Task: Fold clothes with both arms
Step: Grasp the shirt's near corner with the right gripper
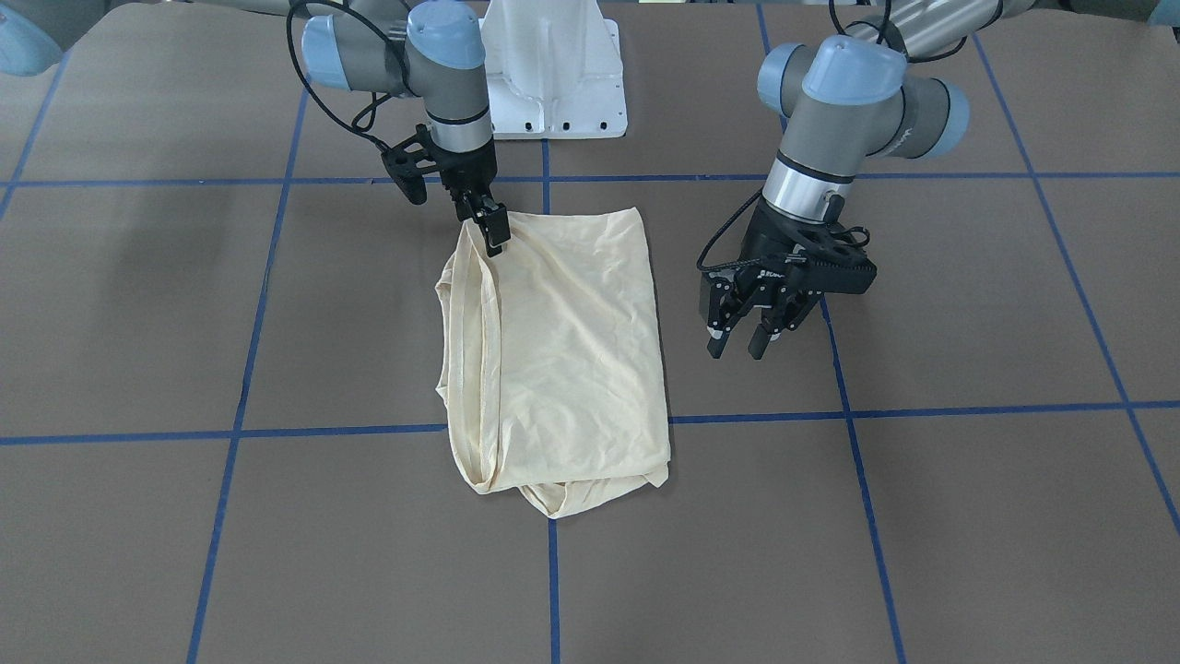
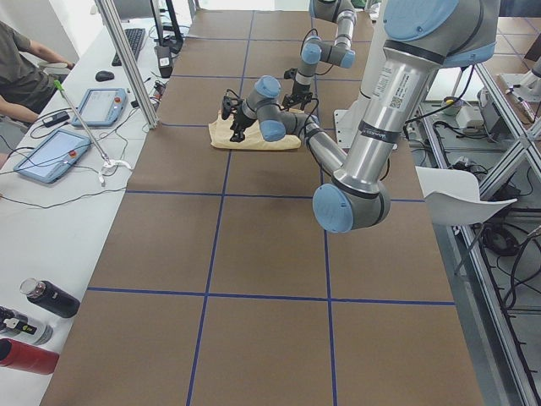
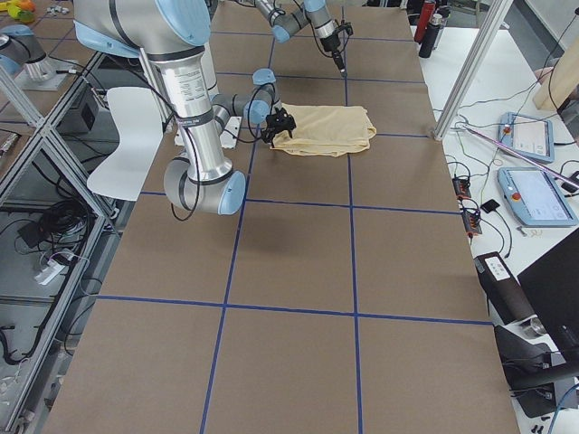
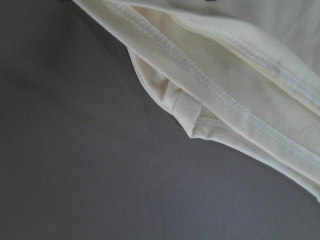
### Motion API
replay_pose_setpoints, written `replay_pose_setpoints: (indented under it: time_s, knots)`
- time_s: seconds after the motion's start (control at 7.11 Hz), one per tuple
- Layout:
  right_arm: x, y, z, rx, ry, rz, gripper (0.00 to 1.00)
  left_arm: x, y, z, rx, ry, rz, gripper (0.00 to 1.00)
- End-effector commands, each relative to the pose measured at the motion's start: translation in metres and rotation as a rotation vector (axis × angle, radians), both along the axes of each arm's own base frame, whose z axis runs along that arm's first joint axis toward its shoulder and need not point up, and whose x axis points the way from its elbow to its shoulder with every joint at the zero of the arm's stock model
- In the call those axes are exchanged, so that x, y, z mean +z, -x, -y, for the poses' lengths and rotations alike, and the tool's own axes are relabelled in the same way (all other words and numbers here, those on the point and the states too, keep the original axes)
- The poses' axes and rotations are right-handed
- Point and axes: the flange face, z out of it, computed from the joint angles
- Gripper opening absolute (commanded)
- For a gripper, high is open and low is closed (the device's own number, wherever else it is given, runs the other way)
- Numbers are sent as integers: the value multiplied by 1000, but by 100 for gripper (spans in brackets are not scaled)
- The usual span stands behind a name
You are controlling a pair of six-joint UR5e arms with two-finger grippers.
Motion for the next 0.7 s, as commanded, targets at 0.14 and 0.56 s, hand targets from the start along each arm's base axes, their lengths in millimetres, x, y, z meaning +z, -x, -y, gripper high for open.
replay_pose_setpoints:
  time_s: [0.14,0.56]
  knots:
    - [-2,2,-1,44,47,2,1,-2,3,-2,0,-1,-7,59]
    - [-12,-4,-4,37,43,24,0,-3,2,-3,-5,12,-18,59]
